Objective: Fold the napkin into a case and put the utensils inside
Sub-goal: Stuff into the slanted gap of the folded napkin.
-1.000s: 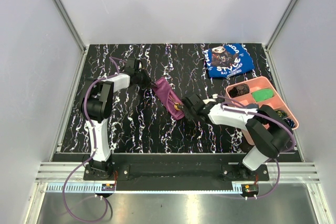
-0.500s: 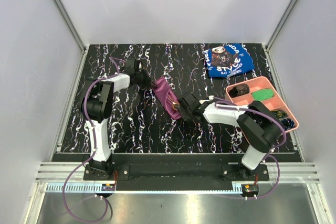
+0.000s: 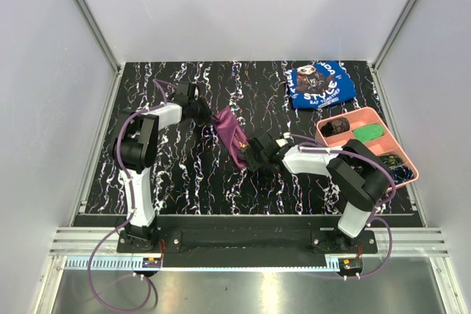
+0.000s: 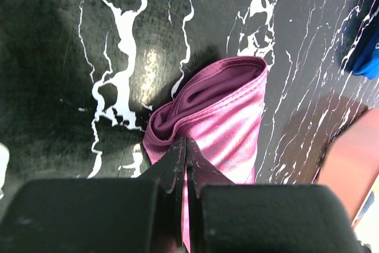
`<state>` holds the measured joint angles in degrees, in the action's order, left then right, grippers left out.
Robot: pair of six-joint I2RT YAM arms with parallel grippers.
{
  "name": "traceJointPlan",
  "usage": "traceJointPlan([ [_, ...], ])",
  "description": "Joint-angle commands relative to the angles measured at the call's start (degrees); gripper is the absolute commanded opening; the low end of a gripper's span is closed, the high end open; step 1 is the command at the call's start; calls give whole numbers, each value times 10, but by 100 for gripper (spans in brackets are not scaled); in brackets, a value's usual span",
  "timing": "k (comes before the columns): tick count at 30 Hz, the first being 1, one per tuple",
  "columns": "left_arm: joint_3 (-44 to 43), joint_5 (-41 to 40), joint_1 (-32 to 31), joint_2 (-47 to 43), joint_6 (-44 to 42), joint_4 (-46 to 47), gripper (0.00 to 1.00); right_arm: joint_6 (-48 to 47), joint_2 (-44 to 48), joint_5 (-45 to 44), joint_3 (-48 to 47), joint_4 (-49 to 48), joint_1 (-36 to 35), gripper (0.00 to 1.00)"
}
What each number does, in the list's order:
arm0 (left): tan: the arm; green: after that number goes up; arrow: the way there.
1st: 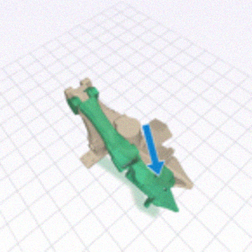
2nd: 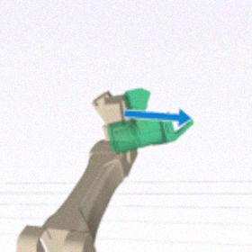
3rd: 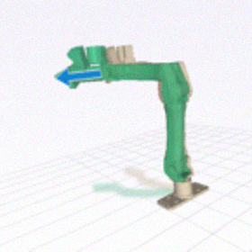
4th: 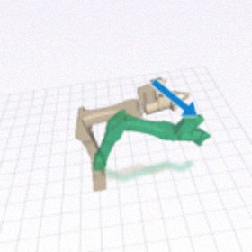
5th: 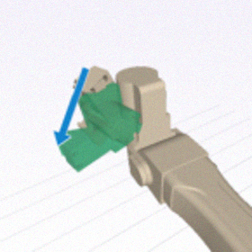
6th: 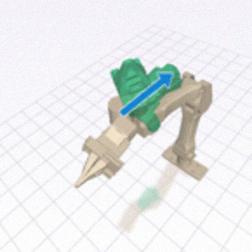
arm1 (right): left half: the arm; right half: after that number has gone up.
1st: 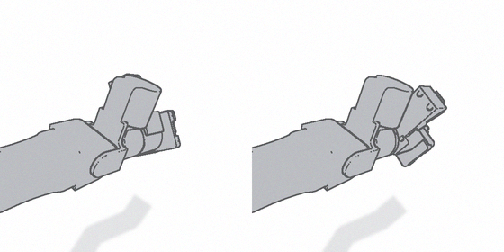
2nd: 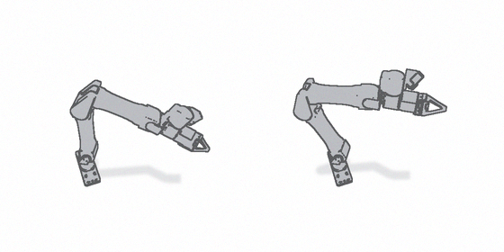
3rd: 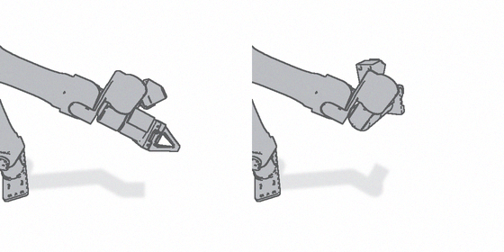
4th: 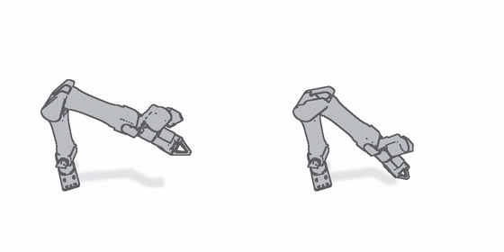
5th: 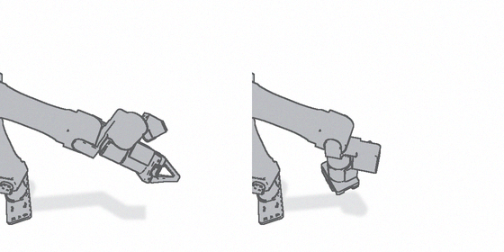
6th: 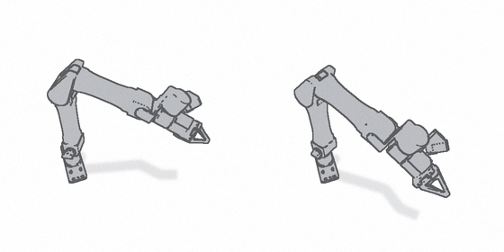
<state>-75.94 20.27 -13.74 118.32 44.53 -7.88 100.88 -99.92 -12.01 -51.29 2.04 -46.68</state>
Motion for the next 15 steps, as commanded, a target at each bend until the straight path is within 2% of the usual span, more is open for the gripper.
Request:
traceJointPlan([
  [1,-14,-19,-3,-52,-23,-14,3,-66,35,21,30,-58,-5,53],
  [6,-11,-17,-4,-100,-23,-35,21,-138,69,77,37,-35,-2,64],
  [9,9,-13,-5,-141,-18,-36,32,-181,94,105,45,-23,-3,73],
  [10,14,-12,-4,-152,-22,-37,33,-194,103,110,44,-2,-1,80],
  [12,26,-5,-8,-185,-28,-42,36,-238,114,124,43,17,3,83],
  [13,30,0,-9,-196,-38,-55,36,-255,124,139,41,26,3,100],
  [15,46,12,-20,-237,-52,-70,38,-319,134,166,41,63,3,100],
])
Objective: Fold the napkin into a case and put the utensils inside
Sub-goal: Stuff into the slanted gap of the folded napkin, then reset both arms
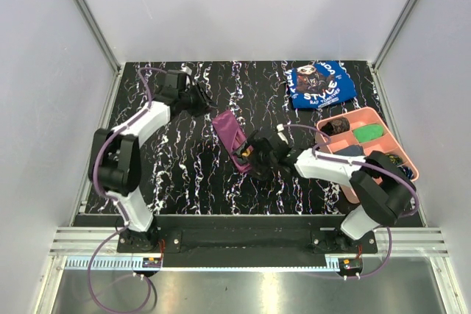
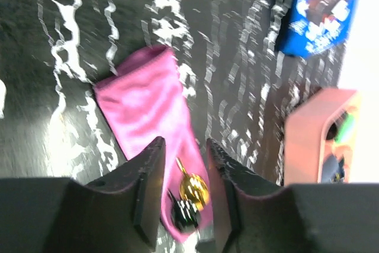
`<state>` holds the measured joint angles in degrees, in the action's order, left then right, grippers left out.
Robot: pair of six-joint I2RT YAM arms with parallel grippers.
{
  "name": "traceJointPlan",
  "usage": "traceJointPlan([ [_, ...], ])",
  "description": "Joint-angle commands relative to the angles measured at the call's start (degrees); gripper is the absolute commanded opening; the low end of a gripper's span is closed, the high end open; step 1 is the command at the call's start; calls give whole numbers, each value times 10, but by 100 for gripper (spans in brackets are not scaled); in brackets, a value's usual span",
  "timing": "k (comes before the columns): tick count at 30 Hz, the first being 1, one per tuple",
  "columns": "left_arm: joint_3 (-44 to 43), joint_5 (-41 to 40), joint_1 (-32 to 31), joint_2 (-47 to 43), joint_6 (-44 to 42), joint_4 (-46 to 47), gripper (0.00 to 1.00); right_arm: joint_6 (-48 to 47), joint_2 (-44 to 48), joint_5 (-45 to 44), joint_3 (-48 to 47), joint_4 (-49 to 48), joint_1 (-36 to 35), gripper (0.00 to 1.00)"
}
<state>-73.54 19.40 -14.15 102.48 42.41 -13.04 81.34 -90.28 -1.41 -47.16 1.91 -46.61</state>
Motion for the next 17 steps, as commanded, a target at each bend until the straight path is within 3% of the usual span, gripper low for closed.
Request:
traceJointPlan([
  [1,31,26,-22,-96,-47,-23,39,-147,52,67,5,68,2,100],
  [4,79,35,-56,-180,-83,-34,45,-249,106,45,18,122,0,100],
  [8,181,-16,-149,-339,-123,-32,51,-419,213,-1,22,164,0,100],
  [13,278,-56,-220,-477,-96,-1,53,-459,348,-63,59,151,0,100],
  [17,320,-73,-261,-574,-79,21,54,-471,381,-60,69,127,1,100],
])
